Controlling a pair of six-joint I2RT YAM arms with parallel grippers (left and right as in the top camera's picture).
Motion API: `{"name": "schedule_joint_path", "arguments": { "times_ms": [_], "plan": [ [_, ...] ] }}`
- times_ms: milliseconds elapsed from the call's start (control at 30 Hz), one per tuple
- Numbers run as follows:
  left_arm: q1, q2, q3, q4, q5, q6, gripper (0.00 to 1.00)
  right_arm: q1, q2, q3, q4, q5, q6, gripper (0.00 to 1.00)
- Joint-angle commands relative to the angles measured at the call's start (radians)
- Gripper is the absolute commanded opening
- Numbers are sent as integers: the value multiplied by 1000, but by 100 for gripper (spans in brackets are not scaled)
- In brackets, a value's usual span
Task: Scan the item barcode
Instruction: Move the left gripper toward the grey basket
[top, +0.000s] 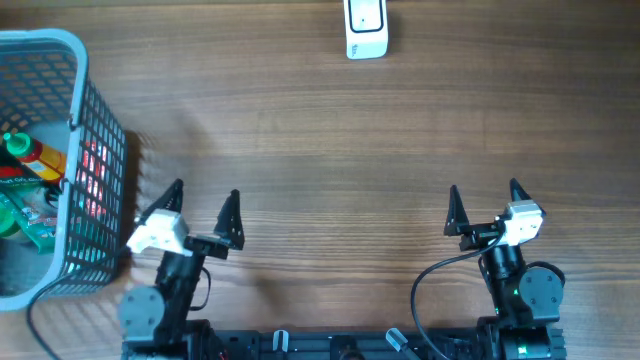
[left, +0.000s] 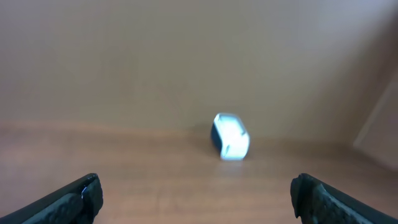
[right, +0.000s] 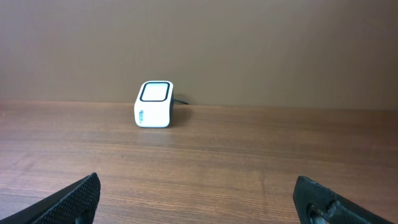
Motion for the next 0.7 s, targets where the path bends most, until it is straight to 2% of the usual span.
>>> {"name": "schedule_joint_path", "arguments": {
  "times_ms": [0,133,300,367,433,500,600,667],
  "plan": [
    [9,61,171,-39,32,-24,100,-1,-14,-1,2,2,-10,100],
    [9,203,402,-191,8,-16,100,-1,-14,-1,2,2,-10,100],
    [9,452,784,-400,-133,37,100,-1,-14,-1,2,2,-10,100],
    [9,556,968,-535,-209,37,100,-1,-14,-1,3,2,-10,100],
    [9,629,1100,-649,-211,36,100,-1,-14,-1,2,2,-10,100],
    [9,672,1164,-760,-206,36,100,-1,-14,-1,2,2,-10,100],
    [9,676,1164,-837,-191,32,100,-1,-14,-1,2,2,-10,100],
    [9,676,1164,-829,-175,33,100,-1,-14,-1,2,2,-10,100]
  ]
}}
